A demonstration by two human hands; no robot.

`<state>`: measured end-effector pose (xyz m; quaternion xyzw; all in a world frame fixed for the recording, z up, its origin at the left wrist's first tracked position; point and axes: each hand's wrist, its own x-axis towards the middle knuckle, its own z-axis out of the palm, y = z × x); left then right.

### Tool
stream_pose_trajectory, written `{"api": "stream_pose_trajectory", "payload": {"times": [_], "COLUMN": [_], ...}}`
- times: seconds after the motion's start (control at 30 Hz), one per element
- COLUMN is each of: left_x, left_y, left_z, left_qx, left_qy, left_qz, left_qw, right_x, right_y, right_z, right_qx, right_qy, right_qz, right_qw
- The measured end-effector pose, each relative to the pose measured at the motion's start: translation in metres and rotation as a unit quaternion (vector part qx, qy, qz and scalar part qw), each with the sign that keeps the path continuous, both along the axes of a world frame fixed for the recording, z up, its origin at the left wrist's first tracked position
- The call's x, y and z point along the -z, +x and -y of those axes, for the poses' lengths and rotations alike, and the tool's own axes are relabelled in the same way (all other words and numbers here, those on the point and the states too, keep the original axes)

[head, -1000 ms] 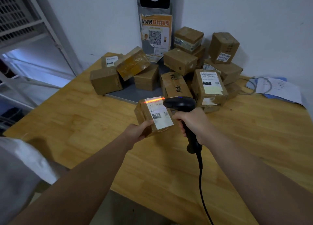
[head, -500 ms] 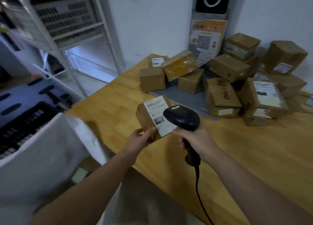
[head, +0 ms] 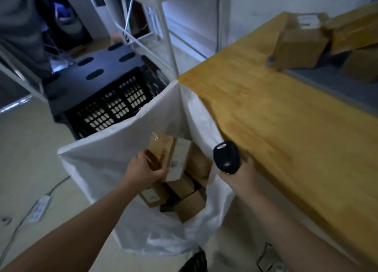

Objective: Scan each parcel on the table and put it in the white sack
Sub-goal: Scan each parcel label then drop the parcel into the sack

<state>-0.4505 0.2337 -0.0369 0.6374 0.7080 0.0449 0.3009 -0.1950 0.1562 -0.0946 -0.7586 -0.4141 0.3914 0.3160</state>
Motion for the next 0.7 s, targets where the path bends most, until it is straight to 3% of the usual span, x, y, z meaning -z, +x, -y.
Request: {"api": "stream_pose_trajectory", "payload": {"times": [0.1,0.27,0.5,0.63,0.7], "left_x": [0.026,0.068,0.117,0.144,0.149], "left_y": [-0.030,-0.043,-0.042,-0.044,-0.040], "left_z": [-0.009,-0.012,-0.008,-0.007,-0.005], "left_qx": [0.139,0.307,0.412,0.430,0.425], "left_qy": [-0.033,-0.053,-0.044,-0.162,-0.188], "left_qz": [-0.174,-0.271,-0.318,-0.303,-0.276], "left_qw": [0.974,0.911,0.853,0.835,0.841], "right_x": [0.023,0.055,0.076,0.084,0.087], "right_y": [-0.021,-0.049,-0.079,-0.081,-0.079], "right_z": [0.008,0.024,0.029,0.034,0.034], "right_qx": [0.061,0.127,0.139,0.113,0.105], "right_qy": [-0.028,-0.016,-0.097,-0.136,-0.123], "right_qz": [0.020,0.080,0.102,0.138,0.158], "right_qw": [0.998,0.989,0.980,0.975,0.974]}}
